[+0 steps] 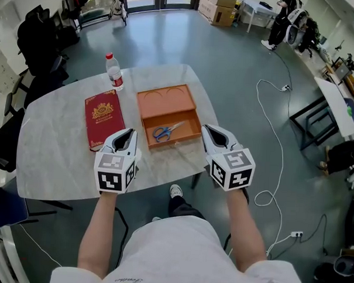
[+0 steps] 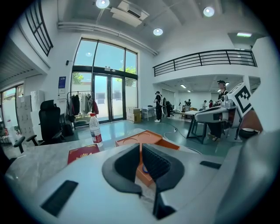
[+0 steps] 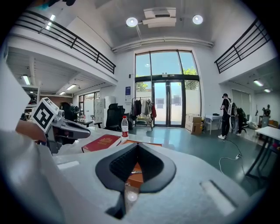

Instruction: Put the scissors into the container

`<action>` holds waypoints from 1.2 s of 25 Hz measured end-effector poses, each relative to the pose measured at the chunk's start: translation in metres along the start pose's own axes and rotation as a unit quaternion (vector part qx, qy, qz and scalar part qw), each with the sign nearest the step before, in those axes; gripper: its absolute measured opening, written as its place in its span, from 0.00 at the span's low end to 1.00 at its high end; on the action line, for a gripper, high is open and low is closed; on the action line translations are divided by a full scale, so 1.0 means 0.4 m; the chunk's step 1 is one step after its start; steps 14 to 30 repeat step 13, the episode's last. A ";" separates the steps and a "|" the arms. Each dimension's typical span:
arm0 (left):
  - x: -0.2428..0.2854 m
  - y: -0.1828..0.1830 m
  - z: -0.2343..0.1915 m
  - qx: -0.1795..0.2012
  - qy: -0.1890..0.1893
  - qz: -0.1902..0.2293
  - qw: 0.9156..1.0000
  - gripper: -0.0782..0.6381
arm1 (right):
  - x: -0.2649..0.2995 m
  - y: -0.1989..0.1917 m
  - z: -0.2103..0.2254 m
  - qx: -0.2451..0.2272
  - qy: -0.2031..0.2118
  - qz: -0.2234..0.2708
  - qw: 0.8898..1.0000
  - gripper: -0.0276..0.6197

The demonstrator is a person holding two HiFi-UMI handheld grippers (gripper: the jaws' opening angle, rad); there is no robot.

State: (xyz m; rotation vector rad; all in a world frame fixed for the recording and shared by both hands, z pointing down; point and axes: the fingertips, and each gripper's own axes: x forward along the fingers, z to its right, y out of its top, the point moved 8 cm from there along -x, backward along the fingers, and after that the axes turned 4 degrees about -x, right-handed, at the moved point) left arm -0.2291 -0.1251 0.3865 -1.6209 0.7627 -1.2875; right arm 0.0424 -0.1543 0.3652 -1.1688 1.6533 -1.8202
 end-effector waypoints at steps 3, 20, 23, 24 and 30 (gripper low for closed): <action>-0.014 -0.002 0.005 -0.001 0.001 0.001 1.000 0.14 | -0.012 0.003 -0.009 -0.003 0.002 -0.001 1.000 0.05; -0.033 -0.020 0.020 0.000 -0.004 -0.004 1.000 0.14 | -0.032 0.003 -0.029 -0.009 0.005 -0.002 1.000 0.05; -0.033 -0.020 0.020 0.000 -0.004 -0.004 1.000 0.14 | -0.032 0.003 -0.029 -0.009 0.005 -0.002 1.000 0.05; -0.033 -0.020 0.020 0.000 -0.004 -0.004 1.000 0.14 | -0.032 0.003 -0.029 -0.009 0.005 -0.002 1.000 0.05; -0.033 -0.020 0.020 0.000 -0.004 -0.004 1.000 0.14 | -0.032 0.003 -0.029 -0.009 0.005 -0.002 1.000 0.05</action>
